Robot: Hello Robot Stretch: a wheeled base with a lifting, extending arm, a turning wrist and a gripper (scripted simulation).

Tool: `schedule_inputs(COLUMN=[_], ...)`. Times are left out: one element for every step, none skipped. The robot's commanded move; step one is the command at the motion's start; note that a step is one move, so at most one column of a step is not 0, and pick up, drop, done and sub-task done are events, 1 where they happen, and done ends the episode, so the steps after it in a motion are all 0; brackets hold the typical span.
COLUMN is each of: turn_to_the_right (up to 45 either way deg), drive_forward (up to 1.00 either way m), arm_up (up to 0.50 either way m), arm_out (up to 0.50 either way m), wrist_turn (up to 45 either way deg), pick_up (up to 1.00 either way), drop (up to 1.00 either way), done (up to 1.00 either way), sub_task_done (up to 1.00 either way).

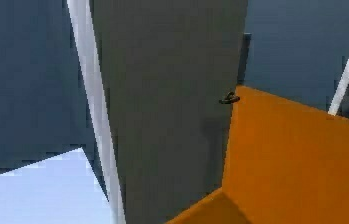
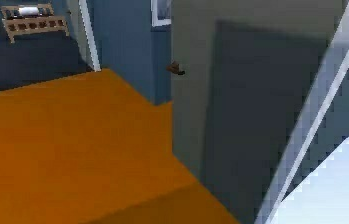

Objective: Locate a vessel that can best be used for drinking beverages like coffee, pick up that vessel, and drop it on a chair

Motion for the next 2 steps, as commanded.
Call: schedule_inputs(turn_to_the_right=[45.0,6.0], drive_forward=[0.00,0.00], arm_up=[0.00,0.00], arm_out=[0.00,0.00], wrist_turn=[0.0,0.0], pick_up=[0.00,0.00], drop=[0.00,0.00], done=[0.00,0.00], sub_task_done=[0.00,0.00])
